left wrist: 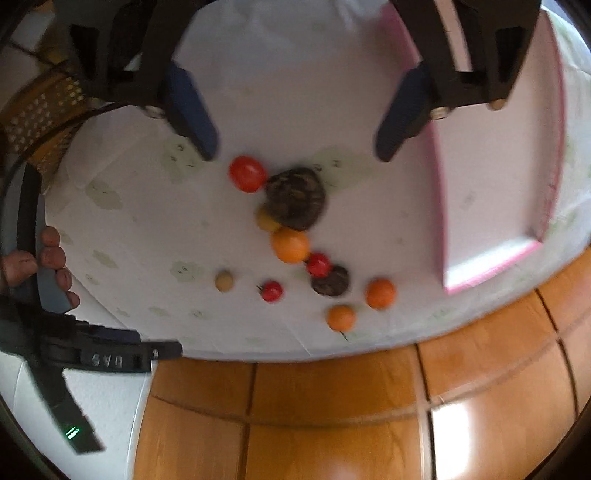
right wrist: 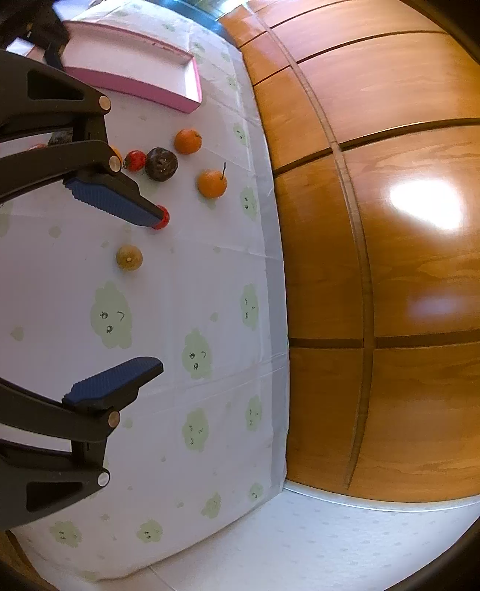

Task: Organize fruits
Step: 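Reach the left tool to the fruit cluster and grasp a red tomato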

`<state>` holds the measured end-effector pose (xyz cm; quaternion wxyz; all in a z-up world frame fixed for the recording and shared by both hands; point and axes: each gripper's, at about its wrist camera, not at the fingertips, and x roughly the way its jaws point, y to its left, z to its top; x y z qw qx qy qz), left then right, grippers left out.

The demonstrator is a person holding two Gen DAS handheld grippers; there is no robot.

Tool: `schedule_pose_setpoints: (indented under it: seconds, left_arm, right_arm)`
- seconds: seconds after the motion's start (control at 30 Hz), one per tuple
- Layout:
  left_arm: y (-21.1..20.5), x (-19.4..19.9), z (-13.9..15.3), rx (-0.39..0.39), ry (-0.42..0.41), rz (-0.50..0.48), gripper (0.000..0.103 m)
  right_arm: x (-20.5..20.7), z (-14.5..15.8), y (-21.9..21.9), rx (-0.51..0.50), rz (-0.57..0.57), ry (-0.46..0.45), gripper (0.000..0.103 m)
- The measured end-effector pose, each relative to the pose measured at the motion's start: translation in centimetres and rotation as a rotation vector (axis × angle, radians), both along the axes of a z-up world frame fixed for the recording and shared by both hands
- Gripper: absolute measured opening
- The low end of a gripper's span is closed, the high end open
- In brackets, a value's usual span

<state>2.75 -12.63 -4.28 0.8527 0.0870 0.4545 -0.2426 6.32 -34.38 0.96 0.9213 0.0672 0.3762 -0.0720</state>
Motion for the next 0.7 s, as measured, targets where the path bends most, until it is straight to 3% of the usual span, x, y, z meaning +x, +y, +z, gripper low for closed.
schedule_pose_setpoints:
  seconds: [0.13, 0.3, 0.37, 0.5, 0.7]
  left_arm:
    - [-1.7, 1.1, -1.6, -0.038, 0.109, 0.018, 0.07]
    - [-3.9, 2.0, -2.9, -0.057, 0.159, 0.039, 0.064]
    - [-4.6, 2.4, -3.3, -0.044, 0.157, 0.048, 0.058]
    - [-5.4, 2.8, -4.0, 0.009, 0.105, 0.041, 0.03]
    - [-3.4, 1.2, -2.9, -0.009, 0.067, -0.016, 0.029]
  right_arm:
    - [-0.1, 0.2, -0.2, 0.016, 0.002, -0.013, 0.075]
    - [0.0, 0.3, -0.1, 0.028, 0.007, -0.021, 0.075]
    - [0.0, 0.3, 0.0, 0.026, 0.012, -0.02, 0.075]
    - [0.2, 0.1, 0.3, 0.019, 0.029, -0.012, 0.075]
    - [0.6, -0.6, 1.4, 0.035, 0.099, 0.029, 0.072]
